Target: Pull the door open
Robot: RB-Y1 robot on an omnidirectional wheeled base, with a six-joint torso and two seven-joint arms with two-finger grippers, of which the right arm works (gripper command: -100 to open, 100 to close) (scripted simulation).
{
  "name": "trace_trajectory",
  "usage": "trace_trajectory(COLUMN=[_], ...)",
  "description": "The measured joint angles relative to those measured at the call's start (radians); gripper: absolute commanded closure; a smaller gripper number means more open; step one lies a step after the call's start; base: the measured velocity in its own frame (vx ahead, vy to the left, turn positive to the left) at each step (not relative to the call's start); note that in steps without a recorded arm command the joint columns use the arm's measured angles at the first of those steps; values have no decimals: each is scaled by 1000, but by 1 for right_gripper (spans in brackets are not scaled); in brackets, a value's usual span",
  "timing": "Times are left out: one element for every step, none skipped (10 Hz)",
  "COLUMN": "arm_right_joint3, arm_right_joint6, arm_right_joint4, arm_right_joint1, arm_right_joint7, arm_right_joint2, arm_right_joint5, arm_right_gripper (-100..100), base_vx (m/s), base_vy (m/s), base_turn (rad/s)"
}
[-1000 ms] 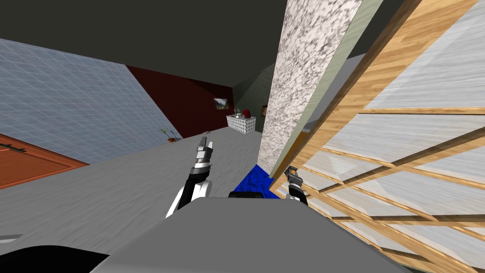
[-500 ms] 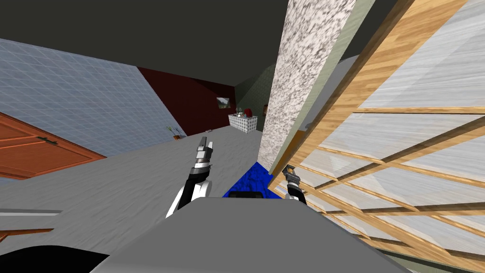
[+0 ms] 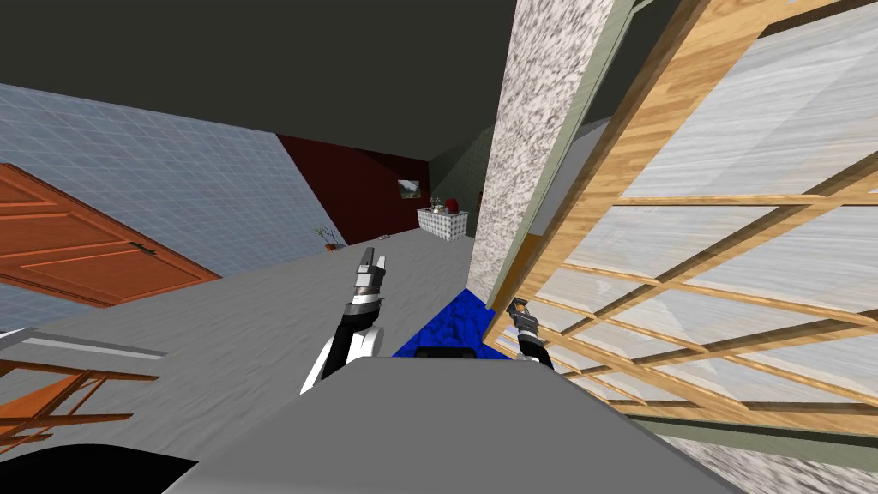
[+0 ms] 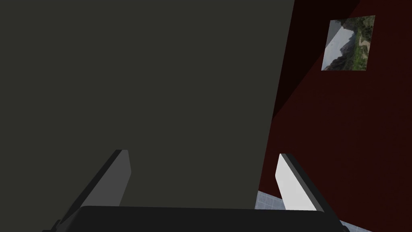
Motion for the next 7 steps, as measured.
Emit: trace_trajectory(arm_right_joint3=[8, 19, 31, 47, 62, 76, 90], arm_right_joint6=[2, -1, -4, -6, -11, -17, -22], arm_right_joint4=[-8, -17, -20, -28, -32, -29, -34], arm_right_joint1=[6, 9, 9, 16, 20, 19, 24], arm_right_joint7=[-4, -12, -20, -30, -41, -53, -62], arm_right_joint2=[-5, -11, -14, -20, -26, -32, -38], arm_right_joint5=[4, 10, 17, 25, 33, 41, 49], arm_right_gripper=[100, 100, 100, 100, 100, 100, 100], base_vx=[-228, -218, -193, -230, -241, -255, -253], base_vy=[-27, -32, -22, -24, -7, 8, -30], base_turn=[79, 58, 65, 68, 60, 53, 50])
